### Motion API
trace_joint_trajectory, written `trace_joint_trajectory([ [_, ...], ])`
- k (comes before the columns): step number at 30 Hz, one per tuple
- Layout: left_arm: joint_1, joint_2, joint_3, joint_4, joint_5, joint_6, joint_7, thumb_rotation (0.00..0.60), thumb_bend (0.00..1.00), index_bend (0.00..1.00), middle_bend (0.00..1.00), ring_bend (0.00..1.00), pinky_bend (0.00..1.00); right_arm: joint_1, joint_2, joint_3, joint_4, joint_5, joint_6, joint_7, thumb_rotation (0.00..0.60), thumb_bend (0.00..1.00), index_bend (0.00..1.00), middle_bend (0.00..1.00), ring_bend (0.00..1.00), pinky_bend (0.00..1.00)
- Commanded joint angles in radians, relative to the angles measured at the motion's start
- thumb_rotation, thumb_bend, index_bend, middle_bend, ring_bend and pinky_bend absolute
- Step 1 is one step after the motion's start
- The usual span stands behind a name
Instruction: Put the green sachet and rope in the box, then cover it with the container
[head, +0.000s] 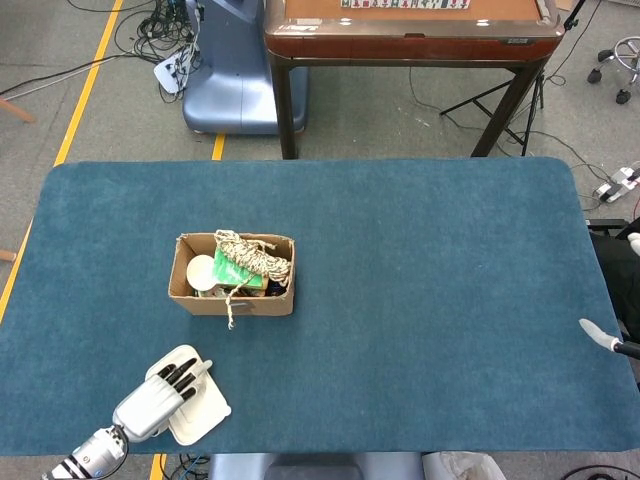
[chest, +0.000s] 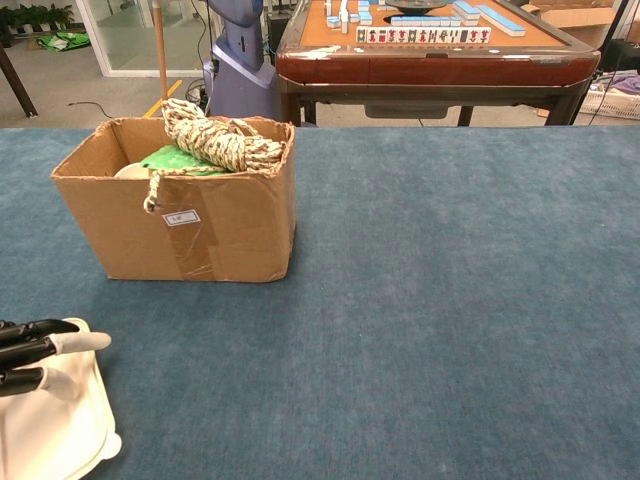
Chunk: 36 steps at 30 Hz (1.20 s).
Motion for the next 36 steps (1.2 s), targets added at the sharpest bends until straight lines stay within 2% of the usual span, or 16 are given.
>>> trace_joint_trajectory([
  [1, -0.009, -0.007, -0.012, -0.012, 0.01, 0.007, 0.018, 0.6, 0.02, 0.26, 0.0, 0.0, 0.22, 0.0, 0.0, 0.0, 0.0, 0.001, 0.0, 0.001, 0.6, 0.0, 0.14, 0.13, 0.0, 0.04],
  [8, -0.012, 0.0, -0.022, -0.04, 0.014, 0.027, 0.021, 0.6, 0.02, 0.26, 0.0, 0.0, 0.22, -0.001, 0.002, 0.001, 0.0, 0.001, 0.002, 0.004, 0.6, 0.0, 0.14, 0.13, 0.0, 0.04],
  [20, 0.028, 0.03, -0.001, -0.024, -0.018, 0.049, 0.018, 0.6, 0.02, 0.26, 0.0, 0.0, 0.22, 0.0, 0.001, -0.001, -0.001, -0.002, 0.0, 0.001, 0.6, 0.0, 0.14, 0.13, 0.0, 0.04],
  [36, 0.017, 0.015, -0.01, -0.021, -0.003, 0.045, 0.019, 0.6, 0.02, 0.26, 0.0, 0.0, 0.22, 0.003, 0.002, 0.0, -0.003, 0.001, -0.007, -0.002, 0.6, 0.0, 0.14, 0.13, 0.0, 0.04],
])
